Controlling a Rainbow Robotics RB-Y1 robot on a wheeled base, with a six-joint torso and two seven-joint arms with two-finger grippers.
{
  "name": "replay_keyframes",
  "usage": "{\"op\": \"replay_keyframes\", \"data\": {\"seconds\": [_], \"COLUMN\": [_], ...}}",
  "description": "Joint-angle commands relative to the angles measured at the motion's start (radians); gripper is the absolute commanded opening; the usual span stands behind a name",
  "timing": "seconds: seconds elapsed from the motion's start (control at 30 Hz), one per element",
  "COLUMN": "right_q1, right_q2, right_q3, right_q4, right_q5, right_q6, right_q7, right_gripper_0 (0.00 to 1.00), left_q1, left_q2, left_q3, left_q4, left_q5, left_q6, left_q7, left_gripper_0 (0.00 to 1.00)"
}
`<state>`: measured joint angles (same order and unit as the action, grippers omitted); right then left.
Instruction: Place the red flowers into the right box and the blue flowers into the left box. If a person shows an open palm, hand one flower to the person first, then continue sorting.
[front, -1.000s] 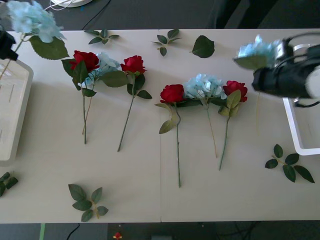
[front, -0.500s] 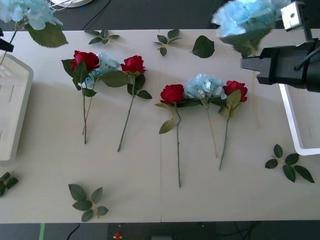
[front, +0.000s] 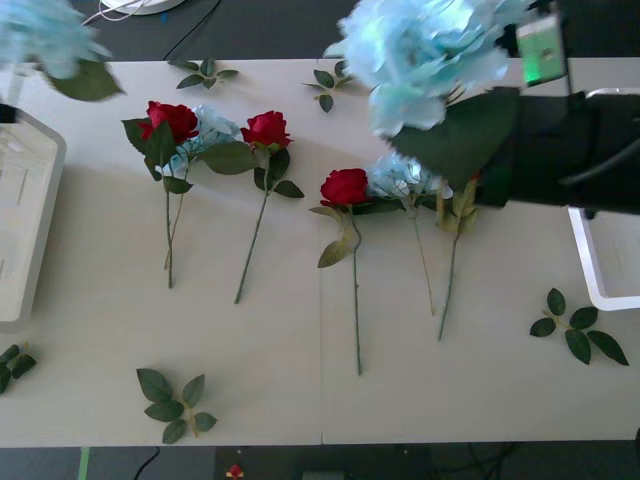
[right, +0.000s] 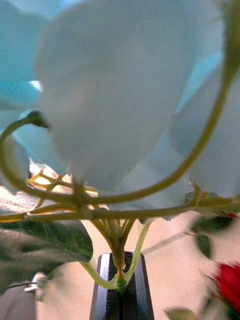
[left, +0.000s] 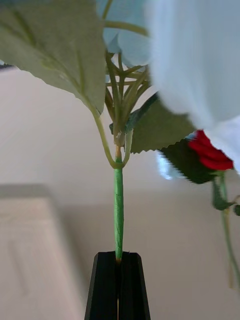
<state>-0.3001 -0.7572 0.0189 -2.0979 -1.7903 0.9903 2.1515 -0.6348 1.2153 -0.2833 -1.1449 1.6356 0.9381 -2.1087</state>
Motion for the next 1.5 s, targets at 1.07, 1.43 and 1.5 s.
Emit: {"op": "replay_keyframes", "data": {"seconds": [1.07,1.43,1.5], "right_q1": [-0.240,-0.240,-0.240], "right_q2": [0.107,0.107,0.107], "right_q3": [0.435,0.435,0.435], "right_q4": [0.113,0.113,0.113], "right_q5": [-0.185,-0.202,-0.207], "right_q6": [-0.280,-0.280,-0.282], "right_q7": [0.007,0.018,0.022], "right_gripper_0": [0.00,0.00,0.00], "left_q1": [0.731,0.721,0.716], "left_q2": [-0.217,-0.221,-0.221], "left_q3": [0.674,0.688,0.688], "left_q4": [-0.185,-0.187,-0.187], "left_q5": [-0.382,-0.408,-0.399], "left_q6": [-0.381,-0.380,-0.378], "left_q7": [0.000,-0.019,-0.022], "left_gripper_0": [0.03,1.00,1.00]}}
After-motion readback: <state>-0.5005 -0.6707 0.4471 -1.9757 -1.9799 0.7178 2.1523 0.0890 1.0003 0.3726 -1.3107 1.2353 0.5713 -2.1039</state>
